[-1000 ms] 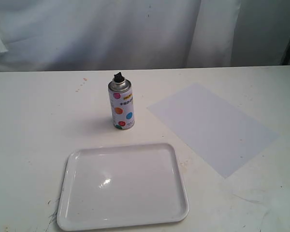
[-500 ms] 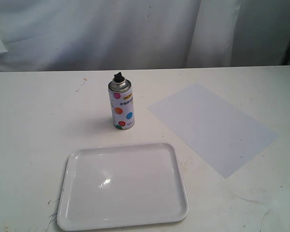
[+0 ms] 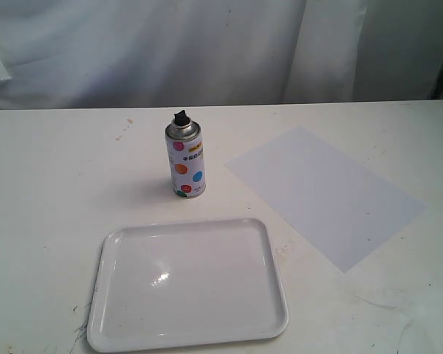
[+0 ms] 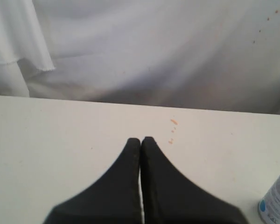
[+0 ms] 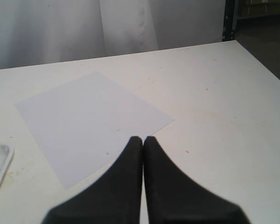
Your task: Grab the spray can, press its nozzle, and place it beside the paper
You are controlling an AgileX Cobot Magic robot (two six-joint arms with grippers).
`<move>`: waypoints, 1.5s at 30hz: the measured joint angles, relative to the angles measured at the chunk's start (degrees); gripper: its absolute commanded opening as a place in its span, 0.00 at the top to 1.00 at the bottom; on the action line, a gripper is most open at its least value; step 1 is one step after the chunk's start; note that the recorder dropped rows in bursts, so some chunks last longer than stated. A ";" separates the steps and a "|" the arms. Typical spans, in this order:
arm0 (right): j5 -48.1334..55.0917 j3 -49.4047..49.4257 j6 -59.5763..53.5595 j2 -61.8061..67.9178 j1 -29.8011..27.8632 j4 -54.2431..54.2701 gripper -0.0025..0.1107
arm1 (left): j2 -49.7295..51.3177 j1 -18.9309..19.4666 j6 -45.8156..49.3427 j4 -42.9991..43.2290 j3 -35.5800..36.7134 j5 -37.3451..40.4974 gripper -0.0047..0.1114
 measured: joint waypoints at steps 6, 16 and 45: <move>0.00 0.00 0.00 0.00 0.00 0.00 0.98 | 3.80 0.00 0.00 0.00 0.00 -2.61 0.96; 0.00 0.00 0.00 0.00 0.00 0.00 0.98 | 4.03 0.00 0.09 0.00 0.00 -6.97 0.96; 0.00 0.00 0.00 0.00 0.00 0.44 0.98 | 28.37 -0.09 -21.00 31.23 16.77 -42.28 0.96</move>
